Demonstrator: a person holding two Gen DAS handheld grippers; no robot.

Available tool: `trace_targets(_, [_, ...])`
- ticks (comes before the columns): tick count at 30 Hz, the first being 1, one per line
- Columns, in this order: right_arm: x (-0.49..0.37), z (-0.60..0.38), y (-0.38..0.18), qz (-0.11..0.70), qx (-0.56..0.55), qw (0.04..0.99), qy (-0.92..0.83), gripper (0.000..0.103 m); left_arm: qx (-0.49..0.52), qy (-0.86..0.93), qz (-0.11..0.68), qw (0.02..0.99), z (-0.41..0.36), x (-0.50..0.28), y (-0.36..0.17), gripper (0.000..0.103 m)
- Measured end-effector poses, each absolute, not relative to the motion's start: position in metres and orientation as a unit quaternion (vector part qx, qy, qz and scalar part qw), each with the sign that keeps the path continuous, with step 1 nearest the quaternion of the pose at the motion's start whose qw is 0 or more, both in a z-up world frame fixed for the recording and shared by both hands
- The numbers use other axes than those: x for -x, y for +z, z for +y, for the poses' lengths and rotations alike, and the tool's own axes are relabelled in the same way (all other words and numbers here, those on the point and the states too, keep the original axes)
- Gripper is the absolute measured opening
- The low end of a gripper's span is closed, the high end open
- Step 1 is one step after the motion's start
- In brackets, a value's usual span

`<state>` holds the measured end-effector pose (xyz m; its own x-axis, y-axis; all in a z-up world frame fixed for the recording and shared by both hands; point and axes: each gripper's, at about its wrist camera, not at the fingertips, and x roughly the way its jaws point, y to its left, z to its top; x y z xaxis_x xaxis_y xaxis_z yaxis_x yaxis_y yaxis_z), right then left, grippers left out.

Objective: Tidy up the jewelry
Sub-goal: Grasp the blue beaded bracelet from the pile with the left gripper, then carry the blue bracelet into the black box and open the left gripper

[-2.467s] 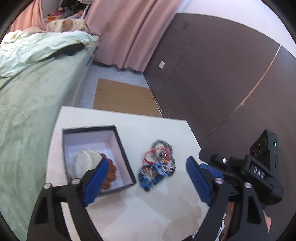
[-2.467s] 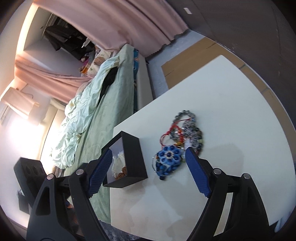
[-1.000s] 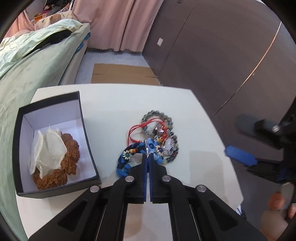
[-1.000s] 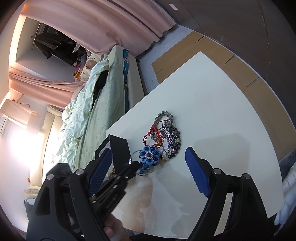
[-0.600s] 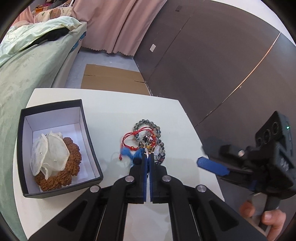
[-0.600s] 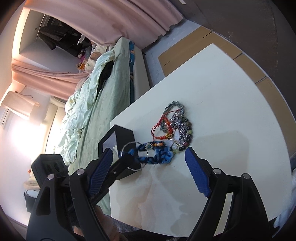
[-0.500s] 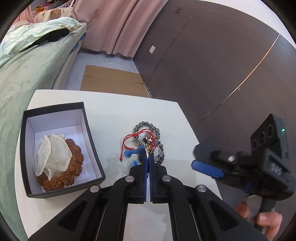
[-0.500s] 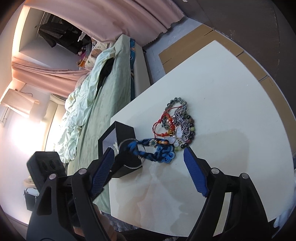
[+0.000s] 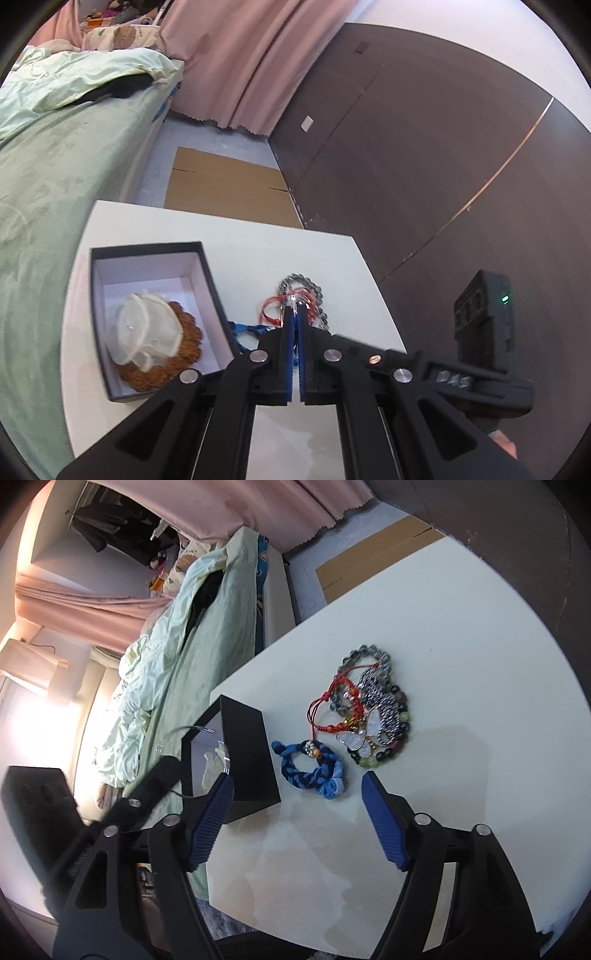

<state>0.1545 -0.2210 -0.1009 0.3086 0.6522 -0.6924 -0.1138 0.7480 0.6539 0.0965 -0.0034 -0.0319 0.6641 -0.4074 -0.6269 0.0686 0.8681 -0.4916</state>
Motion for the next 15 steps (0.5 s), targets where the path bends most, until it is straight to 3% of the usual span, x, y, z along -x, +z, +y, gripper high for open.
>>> trace_targets(8, [-0.168, -0.199, -0.124, 0.557, -0.232, 0.764, 0.230, 0.051, 0.233, -0.122, 0.385, 0.885, 0.016, -0.093, -0.028, 0.000])
trace_targets(11, [-0.171, -0.194, -0.131, 0.565, -0.215, 0.767, 0.216, 0.032, 0.236, -0.120, 0.385, 0.884, 0.021, -0.091, -0.027, 0.000])
trace_targets(12, [-0.172, -0.193, -0.134, 0.567, -0.214, 0.767, 0.211, 0.013, 0.236, -0.118, 0.385, 0.884, 0.020, -0.092, -0.027, 0.000])
trace_targets(13, [-0.172, -0.192, -0.135, 0.569, -0.214, 0.766, 0.209, 0.006, 0.237, -0.116, 0.385, 0.884, 0.023, -0.092, -0.027, 0.000])
trace_targets(15, [-0.172, -0.192, -0.133, 0.563, -0.216, 0.770, 0.210, 0.002, 0.239, -0.112, 0.385, 0.884, 0.028, -0.092, -0.026, 0.000])
